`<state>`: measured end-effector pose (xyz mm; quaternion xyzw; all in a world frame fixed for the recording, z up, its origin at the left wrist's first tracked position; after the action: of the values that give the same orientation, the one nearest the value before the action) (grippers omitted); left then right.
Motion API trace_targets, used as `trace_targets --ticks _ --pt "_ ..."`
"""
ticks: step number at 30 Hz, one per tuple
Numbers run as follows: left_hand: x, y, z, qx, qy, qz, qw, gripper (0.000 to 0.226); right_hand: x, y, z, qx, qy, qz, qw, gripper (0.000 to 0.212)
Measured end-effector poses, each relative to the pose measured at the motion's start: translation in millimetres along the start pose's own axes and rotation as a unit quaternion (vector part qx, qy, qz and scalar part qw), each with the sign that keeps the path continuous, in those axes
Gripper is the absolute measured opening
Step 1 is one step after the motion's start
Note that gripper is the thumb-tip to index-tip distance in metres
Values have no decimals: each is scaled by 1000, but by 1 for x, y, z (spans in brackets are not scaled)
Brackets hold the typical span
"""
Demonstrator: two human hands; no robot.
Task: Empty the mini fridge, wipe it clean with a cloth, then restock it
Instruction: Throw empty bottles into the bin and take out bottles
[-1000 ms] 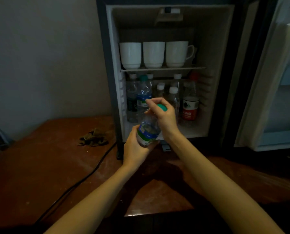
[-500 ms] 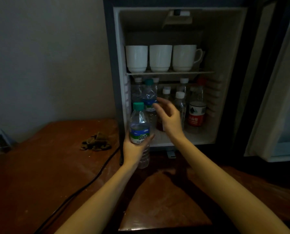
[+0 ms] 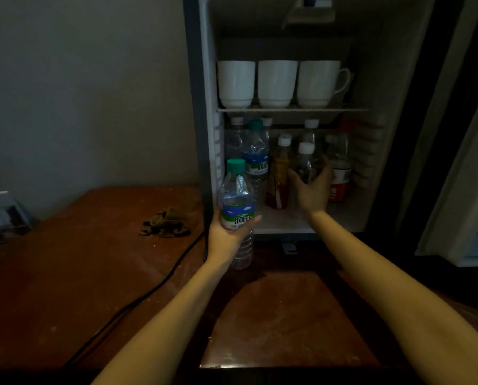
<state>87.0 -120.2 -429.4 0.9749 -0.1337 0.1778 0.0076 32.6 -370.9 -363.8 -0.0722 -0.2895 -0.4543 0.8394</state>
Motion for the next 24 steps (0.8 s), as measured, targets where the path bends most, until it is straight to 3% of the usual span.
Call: trace_targets --ticks 9,12,16,20,24 --pt "0 0 0 4 -4 -3 1000 59 -19 0 15 0 -53 18 998 55" --pt "0 0 0 6 -5 -6 1000 60 -31 3 12 12 -48 53 997 55" --pt "-7 0 18 28 -25 8 999 58 -36 4 -10 34 30 59 997 64" --pt "-12 0 32 51 -37 16 998 57 -54 11 -44 3 104 104 989 71" --pt "-11 2 29 50 -46 26 997 61 -62 10 -50 -49 121 100 986 76"
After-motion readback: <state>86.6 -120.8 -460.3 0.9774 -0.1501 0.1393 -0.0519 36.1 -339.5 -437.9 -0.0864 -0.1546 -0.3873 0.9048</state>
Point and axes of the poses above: each hand's wrist, its own x-axis towards the middle knuckle, its own y-axis out of the palm, z = x × y, the point moved 10 cm from there along x, towards the middle knuckle, and after that the axes turned 11 degrees about x, right-handed, at the moved point
